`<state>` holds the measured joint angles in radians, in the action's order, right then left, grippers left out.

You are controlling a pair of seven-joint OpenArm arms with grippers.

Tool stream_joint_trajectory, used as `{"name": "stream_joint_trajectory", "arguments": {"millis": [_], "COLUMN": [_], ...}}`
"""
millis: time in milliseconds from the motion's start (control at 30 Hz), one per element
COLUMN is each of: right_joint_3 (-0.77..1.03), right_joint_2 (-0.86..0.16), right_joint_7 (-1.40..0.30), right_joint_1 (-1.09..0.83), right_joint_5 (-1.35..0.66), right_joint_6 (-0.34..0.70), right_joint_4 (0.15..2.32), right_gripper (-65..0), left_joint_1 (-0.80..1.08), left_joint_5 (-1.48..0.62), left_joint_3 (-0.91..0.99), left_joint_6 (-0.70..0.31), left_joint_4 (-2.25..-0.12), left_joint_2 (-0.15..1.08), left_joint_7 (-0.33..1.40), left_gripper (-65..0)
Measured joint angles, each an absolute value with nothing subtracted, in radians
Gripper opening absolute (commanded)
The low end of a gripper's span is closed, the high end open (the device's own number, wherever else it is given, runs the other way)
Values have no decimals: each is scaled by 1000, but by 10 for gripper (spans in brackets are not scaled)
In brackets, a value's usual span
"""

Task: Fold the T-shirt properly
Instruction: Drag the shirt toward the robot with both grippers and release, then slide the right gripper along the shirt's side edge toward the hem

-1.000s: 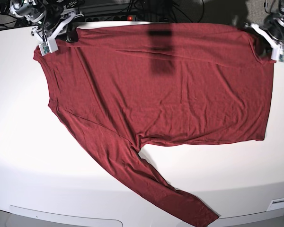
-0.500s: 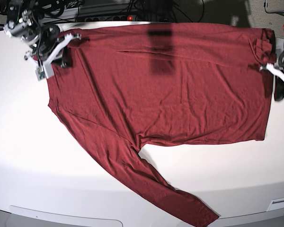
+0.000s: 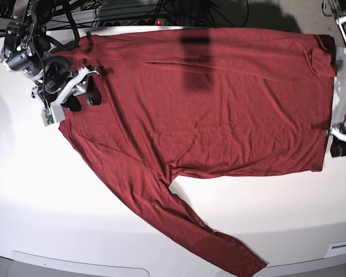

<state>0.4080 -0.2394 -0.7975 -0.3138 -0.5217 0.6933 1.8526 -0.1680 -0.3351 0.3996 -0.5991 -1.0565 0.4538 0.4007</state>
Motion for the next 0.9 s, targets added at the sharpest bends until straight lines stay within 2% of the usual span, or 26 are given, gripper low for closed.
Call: {"name": "stream_joint_trajectory", "arguments": {"millis": [100, 233, 400, 633, 900], "right_joint_3": [408, 407, 407, 407, 407], "right_joint_2": [-240, -239, -238, -238, -238], "right_joint_7": [-821, -822, -830, -858, -858], "right_joint_1": [-301, -302, -302, -302, -302], "right_joint_5": [-523, -522, -523, -523, -523], "right_joint_6": [693, 693, 693, 693, 693], "right_joint_4": [1852, 1852, 1852, 1852, 1852], "right_gripper": [-312, -312, -312, -312, -312], "left_joint_1": [-291, -438, -542, -556, -560], "left_joint_5": [-320, -173, -22, 34, 22], "left_joint_3": [401, 402, 402, 366, 248], "left_joint_6": [-693, -695, -691, -690, -691], "left_joint_4": [-885, -663, -454, -326, -318], "left_joint_2": [482, 505, 521, 498, 484], "left_joint_7": [396, 369, 192, 120, 80], "left_gripper": [-487, -487, -487, -487, -487]}}
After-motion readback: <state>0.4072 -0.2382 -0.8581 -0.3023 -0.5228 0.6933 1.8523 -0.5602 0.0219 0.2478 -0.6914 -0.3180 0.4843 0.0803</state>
